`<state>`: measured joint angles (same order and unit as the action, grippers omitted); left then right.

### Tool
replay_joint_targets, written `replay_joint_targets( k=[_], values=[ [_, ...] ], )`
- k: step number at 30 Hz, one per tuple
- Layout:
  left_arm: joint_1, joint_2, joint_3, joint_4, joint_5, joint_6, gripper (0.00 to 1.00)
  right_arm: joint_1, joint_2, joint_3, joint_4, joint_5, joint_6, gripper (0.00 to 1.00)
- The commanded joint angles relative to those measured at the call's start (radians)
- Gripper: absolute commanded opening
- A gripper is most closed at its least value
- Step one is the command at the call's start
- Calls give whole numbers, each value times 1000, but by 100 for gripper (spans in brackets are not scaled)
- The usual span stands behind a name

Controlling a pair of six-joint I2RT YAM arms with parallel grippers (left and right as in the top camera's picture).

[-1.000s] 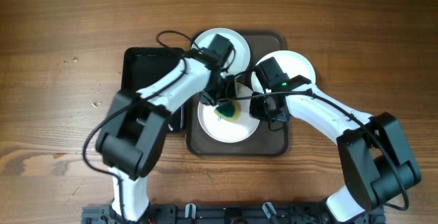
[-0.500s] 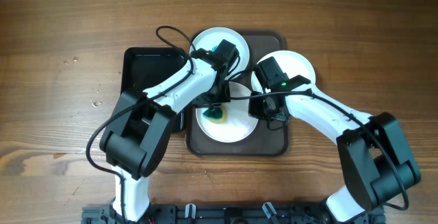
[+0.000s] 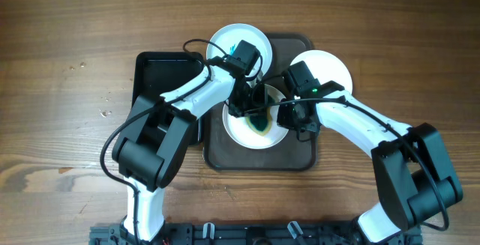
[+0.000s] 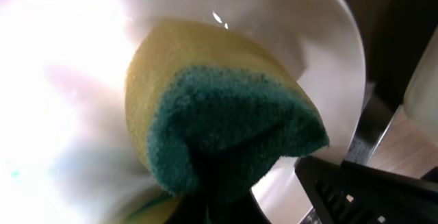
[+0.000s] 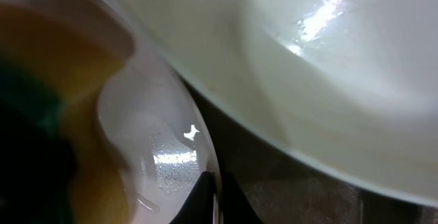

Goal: Clean dirty plates on tray and stack at the side
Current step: 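Scrub the held plate with the sponge in the left gripper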

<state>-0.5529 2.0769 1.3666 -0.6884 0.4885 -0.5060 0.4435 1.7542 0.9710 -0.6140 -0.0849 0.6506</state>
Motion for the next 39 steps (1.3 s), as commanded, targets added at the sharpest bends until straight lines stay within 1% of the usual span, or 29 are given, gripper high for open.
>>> replay_joint_targets(
  k=[1, 3, 4, 6, 8, 10, 12, 18, 20, 22, 27, 33, 39],
  values=[
    [-24, 33, -26, -77, 45, 32, 4, 4, 24, -16, 0, 59, 4, 5],
    [-23, 33, -26, -163, -109, 31, 4, 4, 24, -16, 0, 59, 4, 5],
    [-16, 32, -26, -233, -268, 18, 4, 4, 24, -16, 0, 59, 4, 5],
    [6, 31, -26, -293, -411, -24, 4, 4, 24, -16, 0, 59, 4, 5],
    [49, 26, -26, -329, -506, -40, 4, 4, 24, -16, -1, 59, 4, 5],
    [97, 19, -26, -338, -549, -53, 4, 4, 24, -16, -1, 58, 3, 5],
    [139, 14, -26, -338, -555, -52, 4, 4, 24, -16, -1, 59, 4, 5],
    [205, -13, -26, -314, -587, -63, 4, 4, 24, -16, 0, 59, 4, 5],
    [201, -14, -26, -283, -547, -39, 4, 4, 24, -16, -3, 59, 3, 5],
    [181, -13, -26, -238, -440, 1, 4, 4, 24, -16, -4, 59, 3, 5],
    [55, -12, -39, -51, -112, 4, 4, 4, 24, -16, -4, 59, 2, 5],
    [-12, -12, -110, 58, 64, -33, 4, 4, 24, -16, -11, 59, -23, 5],
    [-13, -12, -120, 127, 225, 28, 4, 4, 24, -16, -11, 59, -23, 5]
  ],
)
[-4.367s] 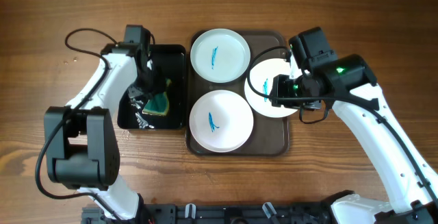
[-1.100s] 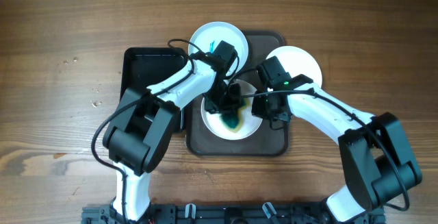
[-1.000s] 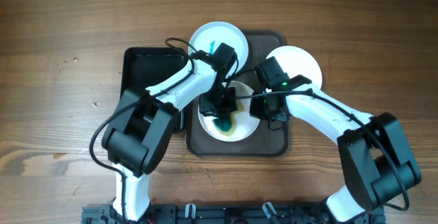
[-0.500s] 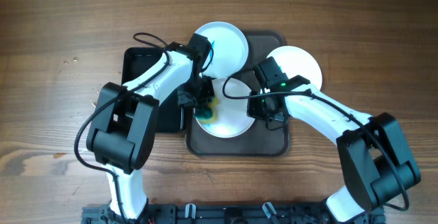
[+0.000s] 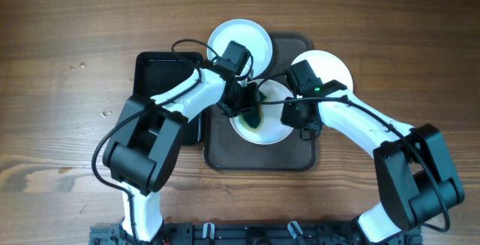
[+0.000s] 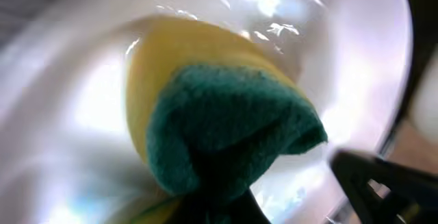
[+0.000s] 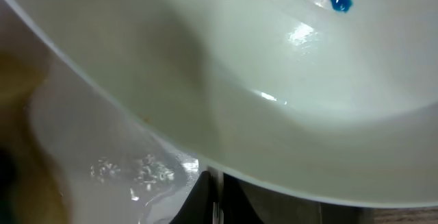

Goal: Clean dirty plates on tray and stack at the side
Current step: 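Scrub the held plate with the sponge in the left gripper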

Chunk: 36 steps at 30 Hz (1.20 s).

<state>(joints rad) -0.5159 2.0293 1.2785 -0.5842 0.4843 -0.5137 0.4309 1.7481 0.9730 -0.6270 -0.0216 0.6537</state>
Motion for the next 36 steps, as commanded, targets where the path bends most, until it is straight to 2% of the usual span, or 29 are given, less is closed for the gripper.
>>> replay_joint_targets(
  k=[1, 8, 10, 13, 15, 20, 23, 28, 30, 32, 36],
  values=[
    [-50, 35, -32, 37, 231, 35, 4, 16, 31, -18, 3, -4, -26, 5],
    [-51, 35, -32, 40, 183, 35, 4, 16, 31, -18, 1, -4, -26, 5],
    [-47, 35, -31, -13, 44, 35, 4, 16, 31, -18, 1, -5, -25, 5],
    [-29, 35, -31, -166, -356, 34, 4, 16, 31, -18, 1, -5, -26, 5],
    [-13, 35, -27, -234, -541, 22, 4, 16, 31, -18, 1, -5, -26, 5],
    [-1, 31, 10, -339, -732, -9, 4, 17, 31, -18, -2, -5, -26, 5],
    [-1, 31, 53, -421, -843, -73, 4, 16, 31, -18, -2, -12, -26, 5],
    [4, 31, 83, -425, -852, -108, 4, 16, 31, -18, -3, -12, -26, 5],
    [4, 31, 83, -397, -800, -107, 4, 16, 31, -18, -3, -12, -27, 5],
    [4, 31, 83, -350, -642, -93, 4, 16, 31, -18, -3, -12, -27, 5],
    [-3, 32, 61, -192, -170, -19, 4, 16, 31, -18, -3, -12, -27, 5]
  ],
)
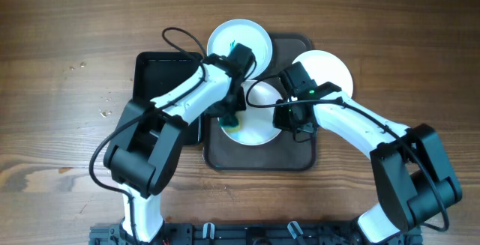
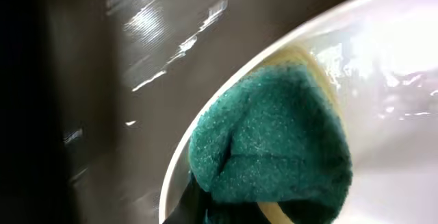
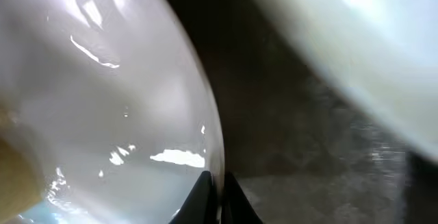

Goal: Clean dirty plates on tray and stack at the side
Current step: 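Scrub the held plate with the sponge in the left gripper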

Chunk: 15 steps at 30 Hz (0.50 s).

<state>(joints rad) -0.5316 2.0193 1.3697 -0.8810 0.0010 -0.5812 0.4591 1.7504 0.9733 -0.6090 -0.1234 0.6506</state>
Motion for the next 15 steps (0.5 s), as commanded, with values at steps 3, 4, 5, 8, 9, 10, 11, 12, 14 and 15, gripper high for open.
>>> replay_joint_targets(
  k=[3, 4, 5, 8, 9, 10, 11, 12, 14, 15],
  values=[
    [-10, 42, -64, 214, 517, 53, 4, -12, 28, -18, -21, 90, -24, 5],
    [-18, 42, -73, 235, 547, 53, 4, -12, 28, -18, -21, 90, -27, 5],
    [-23, 42, -80, 246, 565, 53, 4, -12, 28, -18, -21, 90, -26, 5],
    [-39, 42, -97, 273, 595, 54, 4, -12, 28, -18, -21, 90, -27, 5],
    [-43, 42, -97, 275, 595, 58, 4, -12, 28, -18, -21, 90, -27, 5],
    [-49, 42, -97, 281, 612, 80, 4, -12, 28, -18, -21, 90, -27, 5],
    [-52, 42, -97, 285, 620, 82, 4, -12, 28, -18, -21, 90, -27, 5],
    [-54, 42, -97, 288, 620, 81, 4, -12, 28, -18, -21, 90, -27, 5],
    [-60, 42, -97, 294, 620, 81, 4, -12, 28, -18, -22, 90, -27, 5],
    [-62, 42, -97, 295, 620, 81, 4, -12, 28, -18, -23, 90, -27, 5]
  ],
)
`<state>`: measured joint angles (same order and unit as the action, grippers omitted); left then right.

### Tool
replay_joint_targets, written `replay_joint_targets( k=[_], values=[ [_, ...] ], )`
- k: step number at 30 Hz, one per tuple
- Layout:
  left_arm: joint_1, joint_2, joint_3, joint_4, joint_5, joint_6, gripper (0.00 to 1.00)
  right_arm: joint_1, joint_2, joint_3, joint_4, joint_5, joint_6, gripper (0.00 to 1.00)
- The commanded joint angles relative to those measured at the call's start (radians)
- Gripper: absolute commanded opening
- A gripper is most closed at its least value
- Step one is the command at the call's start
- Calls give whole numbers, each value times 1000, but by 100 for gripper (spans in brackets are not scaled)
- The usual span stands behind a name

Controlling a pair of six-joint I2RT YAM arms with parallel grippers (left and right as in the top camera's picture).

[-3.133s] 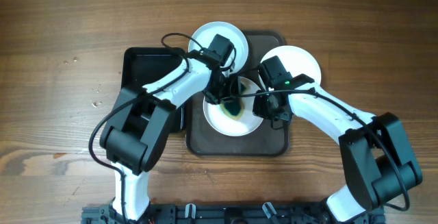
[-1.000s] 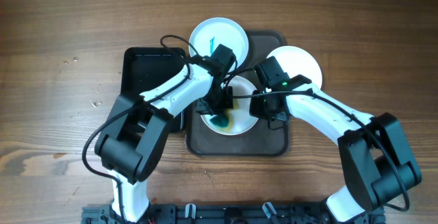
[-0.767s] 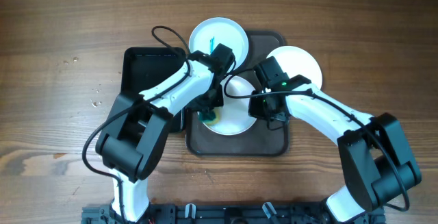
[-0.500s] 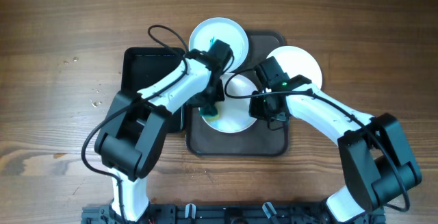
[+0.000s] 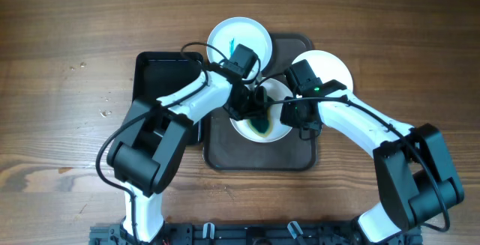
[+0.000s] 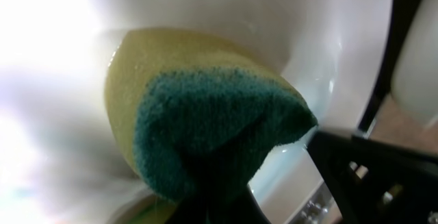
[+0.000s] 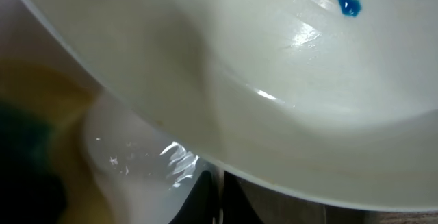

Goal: Clean dirty plates on tray and stack at the side
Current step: 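Scrub the held plate with the sponge in the left gripper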

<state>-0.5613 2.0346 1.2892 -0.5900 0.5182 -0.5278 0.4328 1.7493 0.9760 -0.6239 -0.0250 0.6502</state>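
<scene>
A white plate [image 5: 276, 131] lies on the brown tray [image 5: 259, 157]. My left gripper [image 5: 253, 109] is shut on a yellow and green sponge [image 5: 260, 123] pressed into the plate's middle. In the left wrist view the sponge [image 6: 205, 114] fills the centre against the wet plate [image 6: 205, 5], with my left gripper [image 6: 212, 200] dark beneath it. My right gripper [image 5: 298, 118] is shut on the plate's right rim, and my right gripper [image 7: 213, 196] pinches that rim [image 7: 198, 166] in its wrist view. The sponge [image 7: 27, 142] shows blurred at the left there.
A second white plate [image 5: 238, 35] with a blue mark sits at the tray's back left, and a third [image 5: 330, 65] at the back right. A plate with a blue smear overhangs the held rim. A black tray [image 5: 161, 73] lies to the left.
The sponge was at the plate's left rim and is now in its middle. The plate sits slightly farther right and back. Both grippers remain shut.
The sponge was first pressed in the plate's middle with my right gripper on the right rim. Then it stood at the plate's upper left part, then at the left rim, and now it is in the middle again. The right grip held throughout.
</scene>
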Motion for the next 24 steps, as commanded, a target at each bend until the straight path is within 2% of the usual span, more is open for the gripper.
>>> replay_joint_targets(
  k=[1, 7, 10, 12, 15, 17, 20, 24],
  values=[
    [-34, 26, -17, 5, 103, 28, 4, 14, 29, -21, -10, -9, -27, 5],
    [-61, 26, -17, 16, 124, 31, 4, 14, 29, -21, -17, -9, -46, 4],
    [-69, 26, -17, -5, 46, 27, 4, 14, 29, -21, -17, -9, -45, 4],
    [-61, 26, -17, -72, -124, -7, 4, 14, 29, -21, -17, -9, -45, 4],
    [-40, 26, -17, -209, -463, -102, 4, 14, 29, -21, -16, -9, -45, 4],
    [-25, 26, -17, -273, -654, -117, 4, 14, 29, -21, -16, -9, -45, 5],
    [-13, 26, -11, -327, -806, -117, 4, 14, 29, -21, -16, -9, -46, 4],
    [4, 24, 14, -394, -917, -146, 4, 14, 29, -21, -16, -9, -46, 4]
  ],
)
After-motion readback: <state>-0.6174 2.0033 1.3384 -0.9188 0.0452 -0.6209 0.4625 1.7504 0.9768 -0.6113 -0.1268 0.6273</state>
